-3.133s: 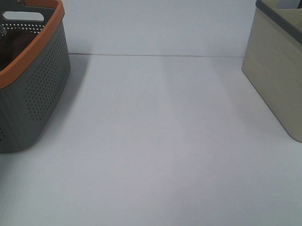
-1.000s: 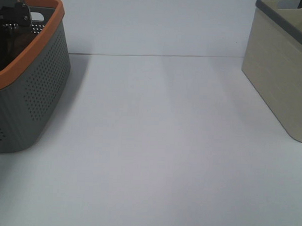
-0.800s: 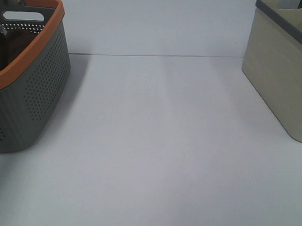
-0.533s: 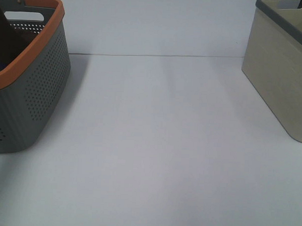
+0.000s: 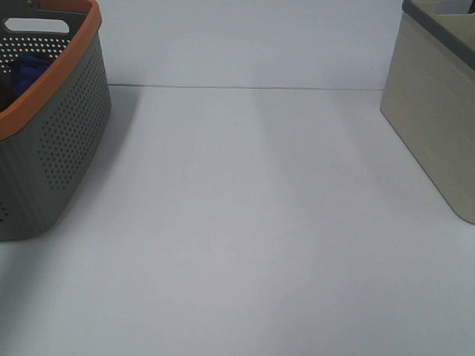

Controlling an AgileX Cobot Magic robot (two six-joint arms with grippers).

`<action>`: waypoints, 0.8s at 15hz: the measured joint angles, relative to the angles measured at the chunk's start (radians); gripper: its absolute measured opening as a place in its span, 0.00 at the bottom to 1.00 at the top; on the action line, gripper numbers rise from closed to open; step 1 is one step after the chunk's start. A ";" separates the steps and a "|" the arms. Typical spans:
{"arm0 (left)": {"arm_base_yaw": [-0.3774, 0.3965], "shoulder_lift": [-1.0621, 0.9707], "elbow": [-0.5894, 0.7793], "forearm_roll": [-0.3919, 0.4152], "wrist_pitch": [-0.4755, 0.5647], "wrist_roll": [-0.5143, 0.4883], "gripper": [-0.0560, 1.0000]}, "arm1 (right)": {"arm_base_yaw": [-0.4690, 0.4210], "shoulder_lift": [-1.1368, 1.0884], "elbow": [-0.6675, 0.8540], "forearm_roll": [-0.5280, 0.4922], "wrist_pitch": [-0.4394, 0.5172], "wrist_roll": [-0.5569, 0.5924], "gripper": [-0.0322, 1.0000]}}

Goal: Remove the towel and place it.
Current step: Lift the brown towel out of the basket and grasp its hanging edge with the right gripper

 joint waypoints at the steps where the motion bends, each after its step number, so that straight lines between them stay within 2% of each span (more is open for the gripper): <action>1: 0.000 -0.007 0.000 -0.025 -0.025 0.009 0.05 | 0.000 0.000 0.000 0.000 0.000 0.000 0.74; 2: 0.000 -0.017 0.000 -0.062 -0.053 0.051 0.05 | 0.000 0.000 0.000 0.000 0.000 0.000 0.74; 3: -0.017 -0.023 0.000 -0.152 -0.067 0.188 0.05 | 0.000 0.000 0.000 0.000 0.000 0.000 0.74; 5: -0.086 -0.023 0.000 -0.218 -0.102 0.316 0.05 | 0.000 0.000 0.000 0.000 0.000 0.000 0.74; 9: -0.242 -0.024 0.000 -0.237 -0.234 0.393 0.05 | 0.000 0.000 0.000 0.000 0.000 0.000 0.74; 10: -0.335 -0.024 0.000 -0.245 -0.297 0.398 0.05 | 0.000 0.000 0.000 0.000 0.000 0.000 0.74; 12: -0.416 -0.021 0.000 -0.252 -0.279 0.398 0.05 | 0.000 0.000 0.000 0.000 0.000 0.000 0.74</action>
